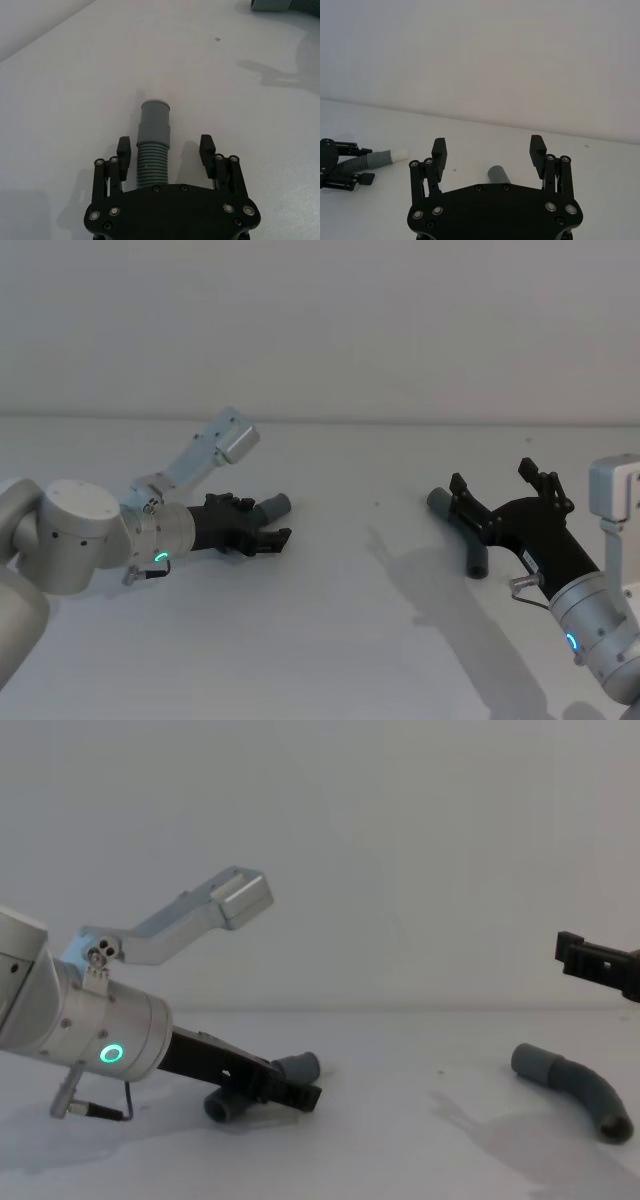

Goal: Use both hands to pick up one end of the pipe from the table, align the ends, and insert them.

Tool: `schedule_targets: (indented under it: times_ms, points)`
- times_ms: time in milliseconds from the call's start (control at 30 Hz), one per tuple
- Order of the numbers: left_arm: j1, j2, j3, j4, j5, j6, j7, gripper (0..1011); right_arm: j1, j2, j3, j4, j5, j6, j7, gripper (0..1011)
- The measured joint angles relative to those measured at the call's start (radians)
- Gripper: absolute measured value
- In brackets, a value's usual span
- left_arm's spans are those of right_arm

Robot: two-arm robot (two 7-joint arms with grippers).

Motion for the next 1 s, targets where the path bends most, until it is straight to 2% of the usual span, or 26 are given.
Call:
schedule_targets:
  times_ms: [267, 333, 367, 567, 1000]
  points:
    - [0.001, -0.002, -0.002, 0.001, 0.001, 0.0, 0.002, 595, 0.0, 0.0, 0.0, 0.0, 0.0, 0.0, 0.0, 1002]
    - [0.002, -0.002, -0.002, 0.001, 0.001, 0.0, 0.003, 574, 0.0, 0.0, 0.0, 0.0, 0.0, 0.0, 0.0, 1002]
    - [0.002, -0.002, -0.002, 0.001, 0.002, 0.0, 0.003, 511, 0.0, 0.0, 0.0, 0.0, 0.0, 0.0, 0.0, 1002]
    - [0.002, -0.003, -0.003, 0.002, 0.002, 0.0, 0.004, 347, 0.0, 0.0, 0.0, 0.0, 0.0, 0.0, 0.0, 1002]
    - [0.003, -0.004, -0.003, 0.002, 0.002, 0.001, 0.005, 342, 0.0, 0.0, 0.0, 0.0, 0.0, 0.0, 0.0, 1002]
